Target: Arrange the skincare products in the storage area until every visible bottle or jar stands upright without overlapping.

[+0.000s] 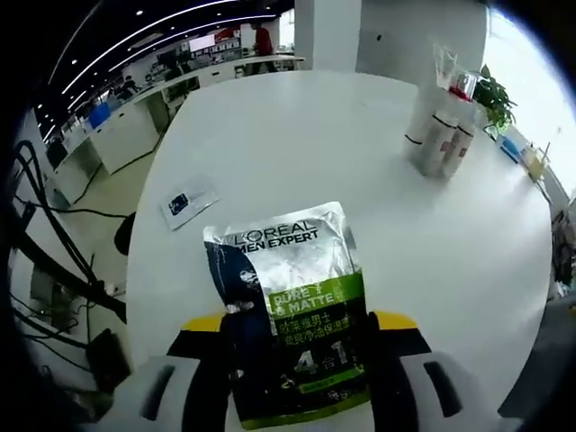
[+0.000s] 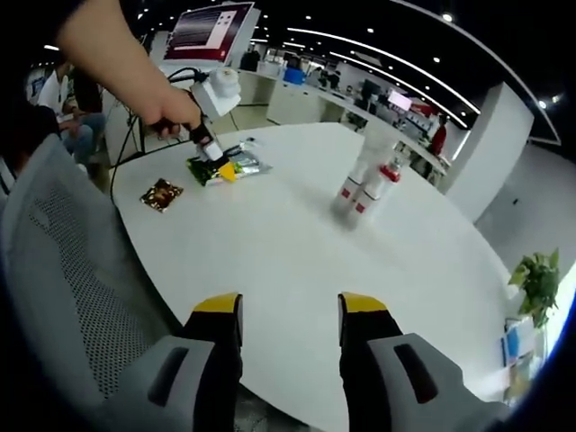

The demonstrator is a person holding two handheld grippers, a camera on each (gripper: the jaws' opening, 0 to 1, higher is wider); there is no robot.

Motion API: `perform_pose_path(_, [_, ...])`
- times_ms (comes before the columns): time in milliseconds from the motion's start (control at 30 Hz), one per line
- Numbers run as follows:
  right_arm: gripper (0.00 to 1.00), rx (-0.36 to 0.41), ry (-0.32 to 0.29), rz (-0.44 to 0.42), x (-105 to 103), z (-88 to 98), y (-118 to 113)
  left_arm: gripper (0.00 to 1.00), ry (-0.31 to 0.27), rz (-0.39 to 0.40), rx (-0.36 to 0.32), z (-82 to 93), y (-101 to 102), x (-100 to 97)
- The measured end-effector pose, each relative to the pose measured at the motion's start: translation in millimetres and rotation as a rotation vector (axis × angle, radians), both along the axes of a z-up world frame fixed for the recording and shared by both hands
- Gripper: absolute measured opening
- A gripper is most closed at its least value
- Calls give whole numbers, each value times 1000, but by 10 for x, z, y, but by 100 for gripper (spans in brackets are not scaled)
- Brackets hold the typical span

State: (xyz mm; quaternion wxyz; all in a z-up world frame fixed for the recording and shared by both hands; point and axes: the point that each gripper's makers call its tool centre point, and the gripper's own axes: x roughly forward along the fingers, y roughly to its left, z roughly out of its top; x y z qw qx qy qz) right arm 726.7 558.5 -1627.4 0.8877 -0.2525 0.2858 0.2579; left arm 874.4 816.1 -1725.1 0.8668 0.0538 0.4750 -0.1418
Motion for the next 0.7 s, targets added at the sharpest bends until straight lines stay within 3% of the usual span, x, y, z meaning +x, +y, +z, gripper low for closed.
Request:
perform_pose_path(200, [38,-13,2,4,-3,-17,-5,54,6,-44,0,5,-38,-36])
perform_pose_path(400, [38,-18,6,12,-9,-25,4,24,9,-134,-63,69,-180,-111])
perform_pose_path(567, [39,-18,10,10,-12,-30,1,21,16,-121,-79,101,-158,-104])
perform_pose_path(700, [39,-11,11,10,-13,-27,8,17,49,-51,-184,158,-223,-122])
